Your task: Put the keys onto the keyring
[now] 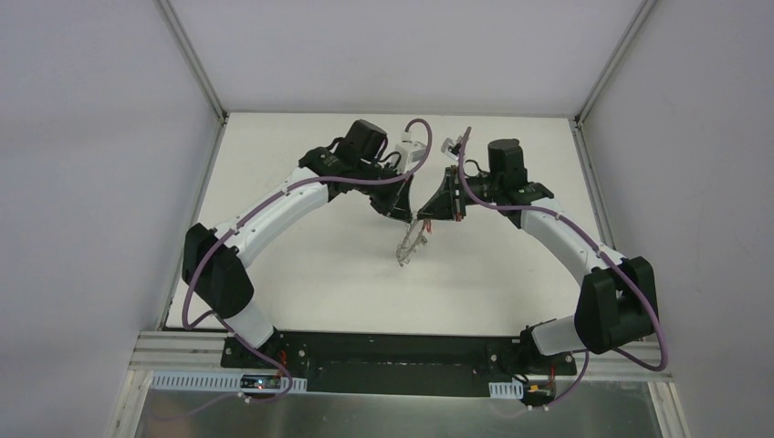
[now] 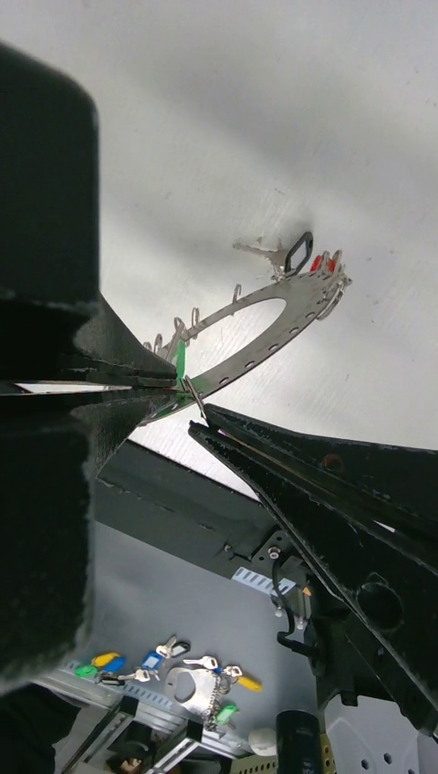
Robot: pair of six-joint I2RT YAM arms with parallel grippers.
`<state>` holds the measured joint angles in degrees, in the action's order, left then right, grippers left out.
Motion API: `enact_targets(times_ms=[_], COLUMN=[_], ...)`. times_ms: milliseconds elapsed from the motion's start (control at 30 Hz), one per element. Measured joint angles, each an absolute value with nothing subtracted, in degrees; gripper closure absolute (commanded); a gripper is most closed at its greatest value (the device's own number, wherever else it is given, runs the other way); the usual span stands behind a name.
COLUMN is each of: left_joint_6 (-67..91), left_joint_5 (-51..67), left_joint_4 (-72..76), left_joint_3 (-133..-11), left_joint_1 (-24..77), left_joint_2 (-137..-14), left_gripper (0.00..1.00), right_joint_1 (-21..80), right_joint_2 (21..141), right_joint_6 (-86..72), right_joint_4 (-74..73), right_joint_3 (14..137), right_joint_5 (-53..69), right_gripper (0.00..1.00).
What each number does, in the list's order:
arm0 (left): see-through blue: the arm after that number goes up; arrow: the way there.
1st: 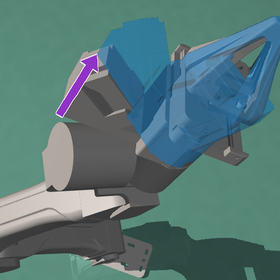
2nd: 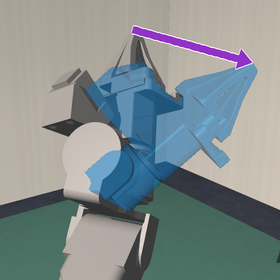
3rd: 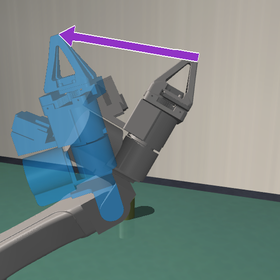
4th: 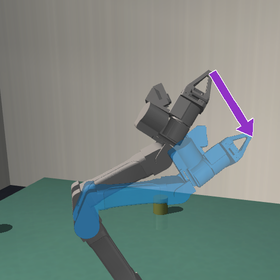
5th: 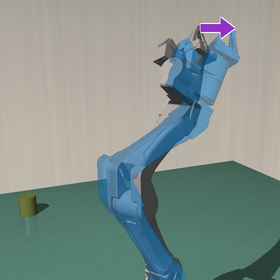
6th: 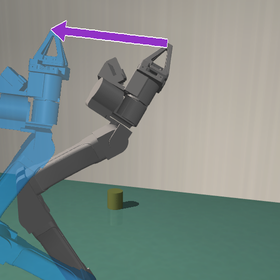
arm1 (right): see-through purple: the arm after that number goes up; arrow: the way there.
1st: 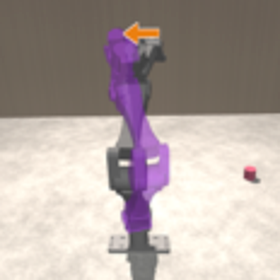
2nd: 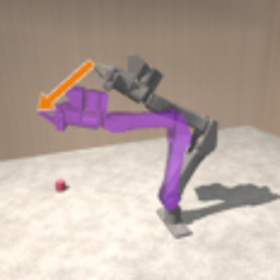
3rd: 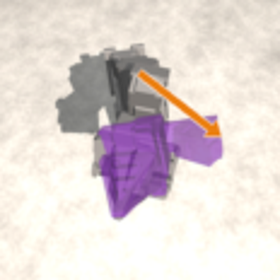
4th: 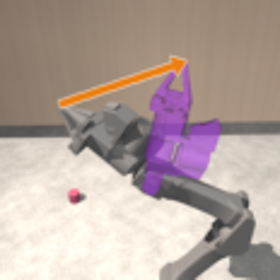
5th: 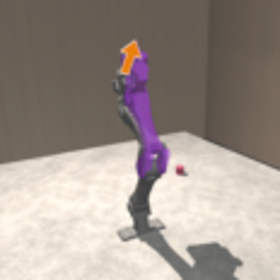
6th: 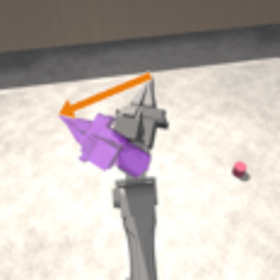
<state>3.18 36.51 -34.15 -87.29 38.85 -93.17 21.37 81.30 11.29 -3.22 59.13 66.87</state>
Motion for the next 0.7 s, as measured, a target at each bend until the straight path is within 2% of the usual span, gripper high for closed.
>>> enact_targets(times_ms=[700], left_joint_6=[5.39], left_joint_5=[40.75], left_joint_4=[-33.1], left_joint_3=[-87.29], left_joint_1=[35.94], left_joint_2=[-93.32], left_gripper=[1.0], right_joint_1=[21.26], right_joint_2=[81.41], right_joint_6=[12.34], right_joint_4=[-3.68], right_joint_3=[59.13], right_joint_5=[66.87], right_gripper=[1.0])
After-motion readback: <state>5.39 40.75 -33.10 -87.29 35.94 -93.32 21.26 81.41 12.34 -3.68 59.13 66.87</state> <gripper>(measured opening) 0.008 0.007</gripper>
